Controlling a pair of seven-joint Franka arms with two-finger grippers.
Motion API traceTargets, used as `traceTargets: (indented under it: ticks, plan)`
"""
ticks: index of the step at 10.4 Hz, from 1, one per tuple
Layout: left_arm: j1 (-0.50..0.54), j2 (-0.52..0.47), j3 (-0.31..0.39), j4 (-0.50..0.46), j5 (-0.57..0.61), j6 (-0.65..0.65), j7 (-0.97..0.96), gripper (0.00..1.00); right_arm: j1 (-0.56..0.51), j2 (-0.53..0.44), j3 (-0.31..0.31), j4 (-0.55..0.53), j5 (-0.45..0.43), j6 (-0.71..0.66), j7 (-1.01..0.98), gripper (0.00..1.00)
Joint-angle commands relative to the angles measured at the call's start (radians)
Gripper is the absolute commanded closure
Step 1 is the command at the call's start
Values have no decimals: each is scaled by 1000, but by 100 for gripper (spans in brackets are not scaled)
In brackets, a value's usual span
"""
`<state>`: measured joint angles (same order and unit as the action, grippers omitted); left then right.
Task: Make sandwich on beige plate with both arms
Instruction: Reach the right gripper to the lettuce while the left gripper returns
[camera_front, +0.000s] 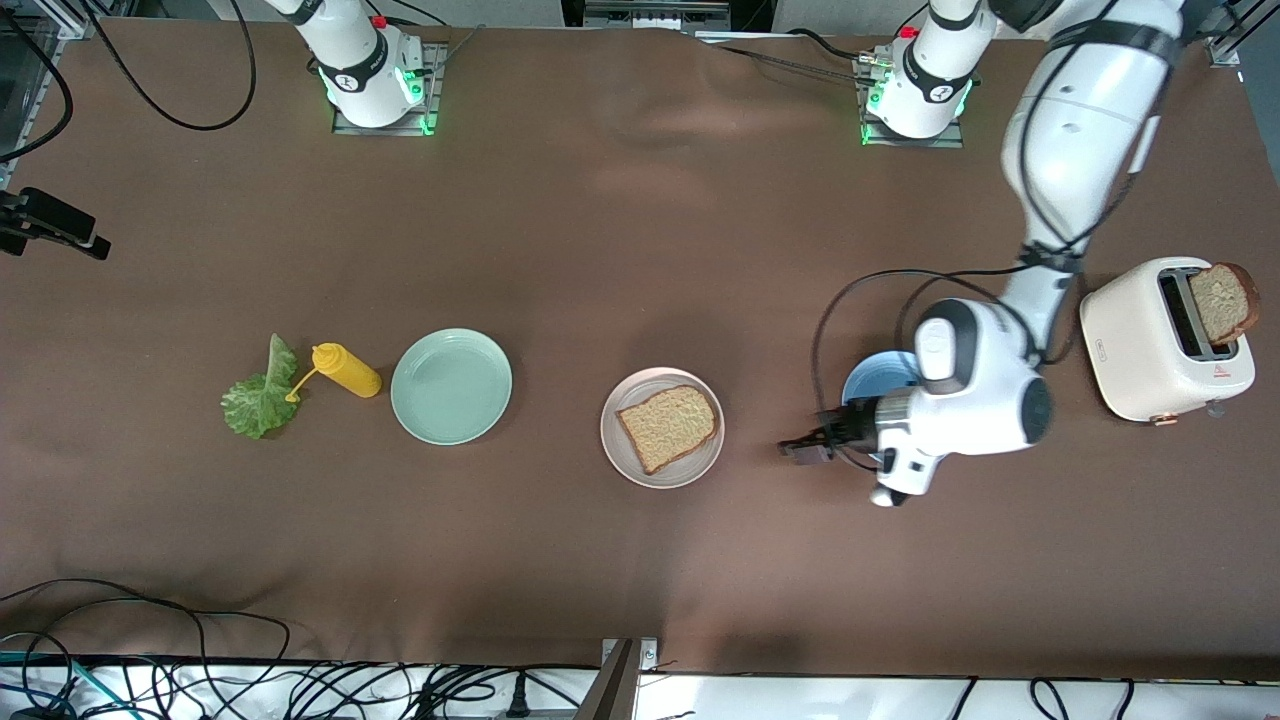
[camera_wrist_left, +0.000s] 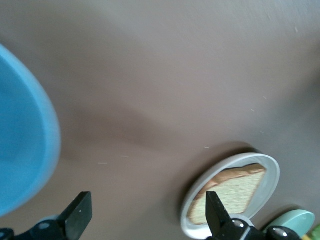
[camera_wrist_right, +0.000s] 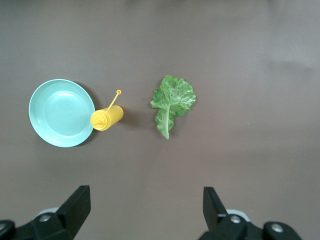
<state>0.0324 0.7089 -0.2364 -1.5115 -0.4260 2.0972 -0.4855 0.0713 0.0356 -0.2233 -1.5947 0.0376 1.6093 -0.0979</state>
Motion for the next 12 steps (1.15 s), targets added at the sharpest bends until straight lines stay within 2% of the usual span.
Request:
traceTargets:
  ticks: [1,3,4,7,9,10,12]
  plan:
    - [47,-122,0,-24,145,-151,1,0,7,36,15,9,-1,52,-3,0]
    - [90,-208,-3,-19,309,-283,13,0,2,61,33,7,1,64,10,0]
    - [96,-250,-3,-19,356,-345,36,0,-7,117,30,7,-2,57,-8,0]
    - [161,-374,-1,-29,363,-465,140,0,-7,219,30,-4,-24,89,-51,0]
    - [188,-431,-1,-36,384,-489,182,0,-28,295,22,-59,-19,133,-49,12]
    - [187,-451,-6,-47,447,-490,182,0,-31,317,22,-111,-21,244,-43,8]
    - [188,-494,-12,-82,469,-485,185,0,-39,336,22,-299,-16,525,-33,7]
